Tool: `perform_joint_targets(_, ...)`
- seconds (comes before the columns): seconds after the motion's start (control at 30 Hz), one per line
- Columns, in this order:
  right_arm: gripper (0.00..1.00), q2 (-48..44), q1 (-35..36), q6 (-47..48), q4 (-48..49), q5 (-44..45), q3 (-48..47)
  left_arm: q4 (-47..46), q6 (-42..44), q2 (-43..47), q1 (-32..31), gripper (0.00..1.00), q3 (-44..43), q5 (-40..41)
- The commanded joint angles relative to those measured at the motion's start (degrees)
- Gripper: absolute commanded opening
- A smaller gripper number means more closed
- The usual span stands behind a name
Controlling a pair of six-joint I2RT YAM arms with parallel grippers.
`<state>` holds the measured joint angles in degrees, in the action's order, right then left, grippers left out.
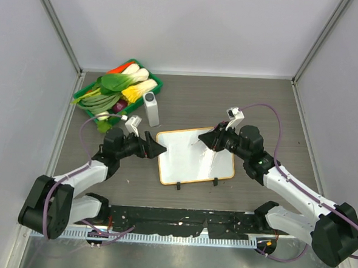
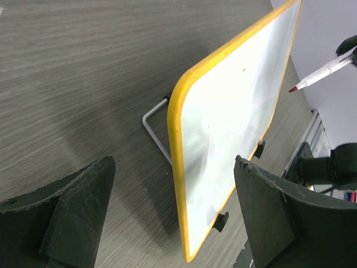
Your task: Write a sentence on the whiteboard
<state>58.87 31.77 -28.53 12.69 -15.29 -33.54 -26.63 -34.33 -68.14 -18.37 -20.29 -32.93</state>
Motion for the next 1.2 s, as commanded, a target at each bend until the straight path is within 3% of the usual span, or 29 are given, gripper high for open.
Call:
perform_joint_targets(0.0, 0.01, 0.27, 0.31, 1.64, 3.31, 1.49, -2.41, 4.30, 3.47, 5.20, -0.09, 0.91, 0.34, 6.37)
perform_joint_targets(0.27, 0.01, 1.25, 0.22, 0.32, 3.92, 1.93, -2.93, 7.56, 6.11, 13.12, -0.09, 0.95, 2.54, 12.71)
perform_joint_targets(1.17, 0.01, 5.90, 0.31, 0.67, 6.65, 3.60, -4.96, 9.23, 7.70, 15.05, -0.09, 0.95, 3.07, 14.91)
